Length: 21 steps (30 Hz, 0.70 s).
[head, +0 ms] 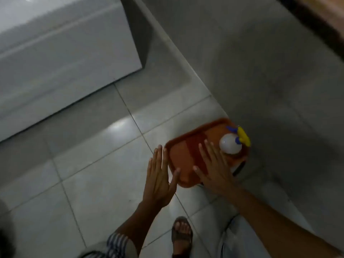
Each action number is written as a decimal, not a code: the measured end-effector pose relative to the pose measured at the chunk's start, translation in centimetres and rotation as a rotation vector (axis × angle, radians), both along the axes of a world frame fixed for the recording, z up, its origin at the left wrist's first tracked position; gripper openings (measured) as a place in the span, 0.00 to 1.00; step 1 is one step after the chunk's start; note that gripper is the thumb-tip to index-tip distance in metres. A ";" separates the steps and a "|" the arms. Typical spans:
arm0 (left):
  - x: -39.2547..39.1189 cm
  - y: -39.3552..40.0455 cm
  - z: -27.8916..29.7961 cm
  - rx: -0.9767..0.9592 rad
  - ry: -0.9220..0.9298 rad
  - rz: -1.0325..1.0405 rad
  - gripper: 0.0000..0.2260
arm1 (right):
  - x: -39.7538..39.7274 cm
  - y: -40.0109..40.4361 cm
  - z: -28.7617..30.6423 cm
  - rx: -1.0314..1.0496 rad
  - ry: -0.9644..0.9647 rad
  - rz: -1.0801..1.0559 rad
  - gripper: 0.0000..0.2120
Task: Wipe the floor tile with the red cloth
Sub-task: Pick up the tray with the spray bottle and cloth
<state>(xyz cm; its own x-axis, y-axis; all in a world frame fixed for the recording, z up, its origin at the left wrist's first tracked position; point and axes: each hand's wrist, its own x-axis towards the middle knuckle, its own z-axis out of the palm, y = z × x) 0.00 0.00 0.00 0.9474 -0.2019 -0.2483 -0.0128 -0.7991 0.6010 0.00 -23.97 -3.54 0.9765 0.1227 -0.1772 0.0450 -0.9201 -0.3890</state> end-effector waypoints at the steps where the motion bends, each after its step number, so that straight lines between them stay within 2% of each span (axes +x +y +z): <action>1: -0.3 -0.6 -2.0 0.003 -0.019 -0.019 0.37 | 0.6 0.0 -2.0 -0.008 0.020 0.024 0.41; 5: 0.1 -2.5 -8.7 0.059 -0.029 -0.022 0.36 | 3.7 0.2 -8.4 -0.088 0.062 0.063 0.41; 11: 0.8 -2.9 -15.3 0.080 -0.063 -0.068 0.36 | 3.8 0.5 -15.2 -0.183 -0.027 0.088 0.43; 16: -0.1 -2.2 -18.5 0.186 -0.093 -0.121 0.35 | 3.2 0.8 -16.1 -0.164 -0.082 -0.010 0.43; 21: -0.4 -2.1 -19.4 0.165 -0.137 -0.089 0.34 | 3.7 0.6 -16.2 -0.072 -0.044 -0.007 0.32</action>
<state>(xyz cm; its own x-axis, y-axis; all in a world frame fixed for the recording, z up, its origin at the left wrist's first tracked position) -0.43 -2.13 -19.35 0.9547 -0.2537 -0.1554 -0.1602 -0.8785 0.4501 3.70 -23.36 -19.73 0.9843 0.1042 -0.1424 0.0540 -0.9462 -0.3191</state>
